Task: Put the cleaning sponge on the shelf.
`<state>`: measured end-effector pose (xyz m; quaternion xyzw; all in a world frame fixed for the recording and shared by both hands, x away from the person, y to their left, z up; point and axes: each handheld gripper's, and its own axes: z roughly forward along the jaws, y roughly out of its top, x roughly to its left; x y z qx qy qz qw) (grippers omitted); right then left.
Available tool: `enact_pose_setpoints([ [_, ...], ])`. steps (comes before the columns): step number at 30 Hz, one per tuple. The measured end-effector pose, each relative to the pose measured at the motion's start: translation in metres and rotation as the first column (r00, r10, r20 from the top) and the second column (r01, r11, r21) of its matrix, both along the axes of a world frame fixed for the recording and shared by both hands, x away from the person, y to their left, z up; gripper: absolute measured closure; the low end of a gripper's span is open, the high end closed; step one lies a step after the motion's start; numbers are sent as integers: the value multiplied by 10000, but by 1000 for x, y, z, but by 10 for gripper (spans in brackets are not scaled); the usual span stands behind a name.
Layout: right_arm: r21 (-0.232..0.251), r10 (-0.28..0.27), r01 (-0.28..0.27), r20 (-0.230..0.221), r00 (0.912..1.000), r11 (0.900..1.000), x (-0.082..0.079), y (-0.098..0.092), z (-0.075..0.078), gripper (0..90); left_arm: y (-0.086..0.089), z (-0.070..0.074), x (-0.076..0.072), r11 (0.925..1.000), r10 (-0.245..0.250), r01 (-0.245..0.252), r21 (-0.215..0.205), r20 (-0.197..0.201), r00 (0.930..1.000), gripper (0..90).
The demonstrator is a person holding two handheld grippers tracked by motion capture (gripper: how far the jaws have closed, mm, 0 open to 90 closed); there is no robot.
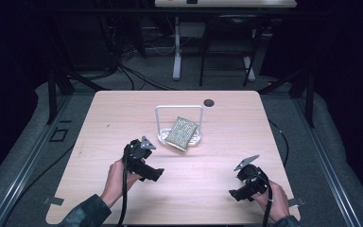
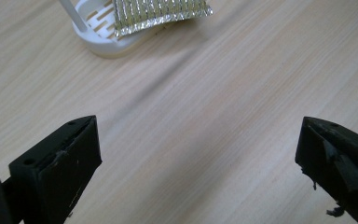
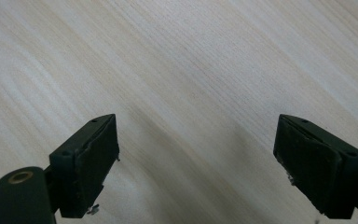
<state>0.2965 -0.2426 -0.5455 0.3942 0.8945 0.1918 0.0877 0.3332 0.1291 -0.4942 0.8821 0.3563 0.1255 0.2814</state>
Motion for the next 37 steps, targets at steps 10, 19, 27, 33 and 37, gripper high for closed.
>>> enact_pose_setpoints([
  [10, -51, -11, 11, 35, 10000, 10000, 0, -1, 0, 135, 26, -15, -24, 9998, 200, -200, -37, -101, 9997, 1],
  [19, -33, -94, 94, 31, 10000, 10000, 1, -3, 0, 135, 46, -37, -36, 9991, 424, -423, 48, -279, 9987, 2],
  [27, -25, -43, 43, -44, 10000, 10000, 1, -3, -2, 135, 46, -46, -28, 9985, 250, -235, 495, -304, 9992, 2],
  [33, 9, -47, 47, -64, 10000, 10000, 1, -2, -2, 135, 46, -47, -27, 9988, 237, -226, 428, -254, 9994, 1],
  [37, -4, -21, 21, -50, 10000, 10000, 1, -2, -2, 135, 48, -47, -26, 9989, 298, -290, 375, -203, 9993, 0],
])
